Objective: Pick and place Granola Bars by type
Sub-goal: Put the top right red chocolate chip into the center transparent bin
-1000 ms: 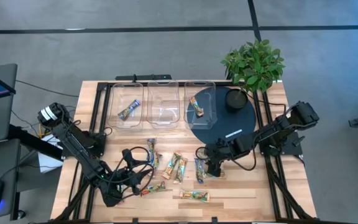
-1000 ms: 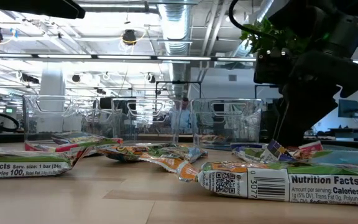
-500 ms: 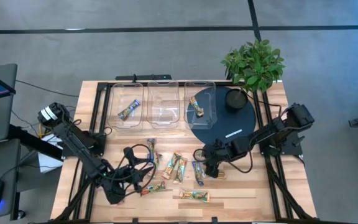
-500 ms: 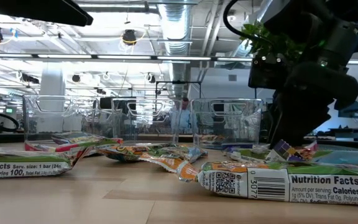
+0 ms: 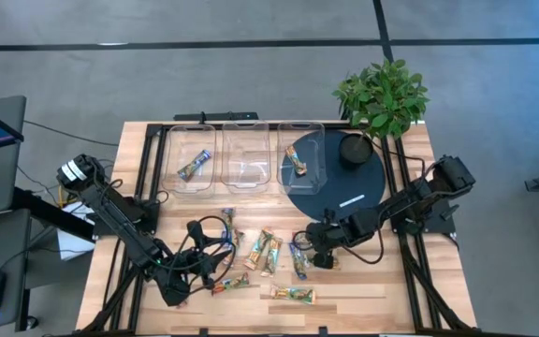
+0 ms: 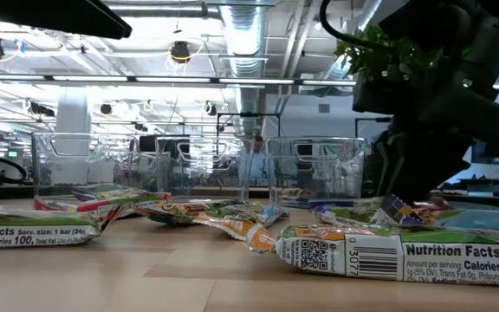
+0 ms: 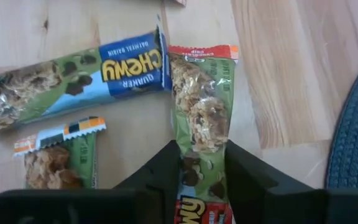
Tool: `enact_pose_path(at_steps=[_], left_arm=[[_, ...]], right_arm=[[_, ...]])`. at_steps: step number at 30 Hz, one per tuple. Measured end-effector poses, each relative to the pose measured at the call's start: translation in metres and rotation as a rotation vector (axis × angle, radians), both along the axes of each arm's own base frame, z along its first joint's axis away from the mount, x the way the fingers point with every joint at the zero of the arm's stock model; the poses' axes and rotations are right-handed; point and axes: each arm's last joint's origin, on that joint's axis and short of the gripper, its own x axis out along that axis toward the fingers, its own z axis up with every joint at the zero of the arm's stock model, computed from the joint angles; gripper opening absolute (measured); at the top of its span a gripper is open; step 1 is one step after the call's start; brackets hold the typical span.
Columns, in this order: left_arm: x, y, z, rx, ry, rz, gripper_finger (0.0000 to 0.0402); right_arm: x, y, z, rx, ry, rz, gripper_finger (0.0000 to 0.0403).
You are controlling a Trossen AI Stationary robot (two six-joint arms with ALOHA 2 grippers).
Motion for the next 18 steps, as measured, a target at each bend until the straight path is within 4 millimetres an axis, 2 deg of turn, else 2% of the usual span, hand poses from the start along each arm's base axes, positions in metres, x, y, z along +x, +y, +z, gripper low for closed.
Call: enact_pose_path(at_steps=[5, 18], left_arm=[[0.0000, 0.0000, 0.0000, 0.000, 0.000, 0.000, 0.0157], [0.0000, 0.0000, 0.0000, 0.000, 0.000, 0.001, 0.0157]], right_arm=[[0.0002, 0.0000, 0.0003, -0.010, -0.003, 0.015, 0.0081], [0.0030, 0.0011, 0.0042, -0.026, -0.009, 0.044, 0.0079]])
